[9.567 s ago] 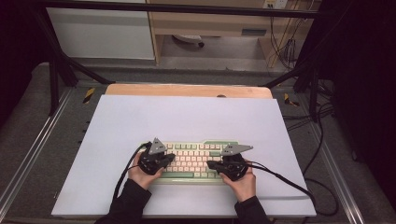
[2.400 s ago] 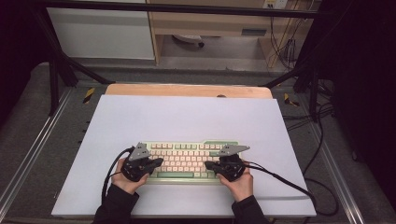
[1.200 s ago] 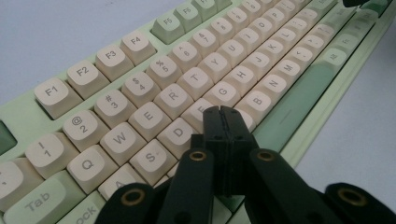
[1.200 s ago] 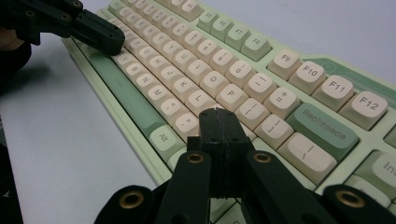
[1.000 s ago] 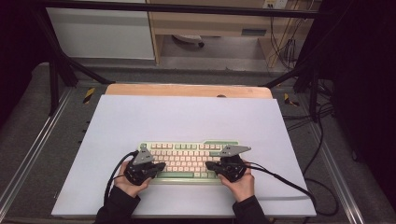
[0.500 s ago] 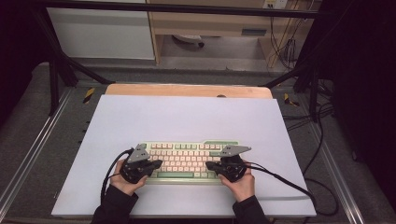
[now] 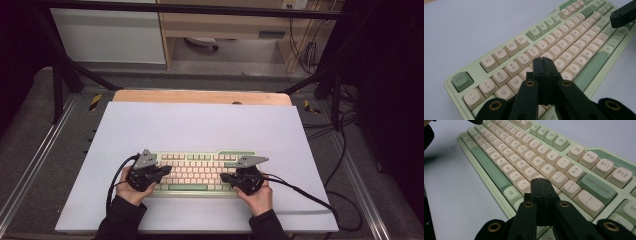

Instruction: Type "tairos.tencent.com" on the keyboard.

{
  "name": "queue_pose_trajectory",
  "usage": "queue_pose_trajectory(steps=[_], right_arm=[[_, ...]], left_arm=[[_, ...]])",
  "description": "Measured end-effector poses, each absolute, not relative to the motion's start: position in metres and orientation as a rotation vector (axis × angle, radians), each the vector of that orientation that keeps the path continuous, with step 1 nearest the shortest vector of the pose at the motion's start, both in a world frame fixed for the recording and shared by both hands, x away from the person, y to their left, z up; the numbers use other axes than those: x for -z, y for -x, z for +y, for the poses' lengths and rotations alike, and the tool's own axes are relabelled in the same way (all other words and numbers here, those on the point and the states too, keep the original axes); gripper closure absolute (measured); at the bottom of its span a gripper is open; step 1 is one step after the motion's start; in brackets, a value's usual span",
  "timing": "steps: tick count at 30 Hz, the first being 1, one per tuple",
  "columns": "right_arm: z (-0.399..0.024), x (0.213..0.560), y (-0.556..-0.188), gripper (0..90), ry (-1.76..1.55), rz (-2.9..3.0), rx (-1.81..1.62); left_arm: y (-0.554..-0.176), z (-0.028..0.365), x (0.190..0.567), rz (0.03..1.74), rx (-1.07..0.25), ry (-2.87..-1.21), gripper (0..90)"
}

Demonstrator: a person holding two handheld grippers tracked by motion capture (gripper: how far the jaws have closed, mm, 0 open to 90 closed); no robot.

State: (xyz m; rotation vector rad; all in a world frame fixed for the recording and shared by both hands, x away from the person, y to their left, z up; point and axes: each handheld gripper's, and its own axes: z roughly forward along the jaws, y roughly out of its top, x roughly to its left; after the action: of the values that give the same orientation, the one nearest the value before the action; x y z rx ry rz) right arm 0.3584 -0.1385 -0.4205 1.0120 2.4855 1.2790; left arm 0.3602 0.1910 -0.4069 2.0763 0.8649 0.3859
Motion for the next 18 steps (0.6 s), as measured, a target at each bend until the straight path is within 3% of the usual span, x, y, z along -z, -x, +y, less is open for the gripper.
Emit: queue_pose_trajectory(steps=[18], right_arm=[[-0.139,0.420,-0.358,90.0,-1.013,2.483,-1.280]], left_arm=[[-0.379,0.184,0.417,0.923,-0.404,-2.092,89.9]])
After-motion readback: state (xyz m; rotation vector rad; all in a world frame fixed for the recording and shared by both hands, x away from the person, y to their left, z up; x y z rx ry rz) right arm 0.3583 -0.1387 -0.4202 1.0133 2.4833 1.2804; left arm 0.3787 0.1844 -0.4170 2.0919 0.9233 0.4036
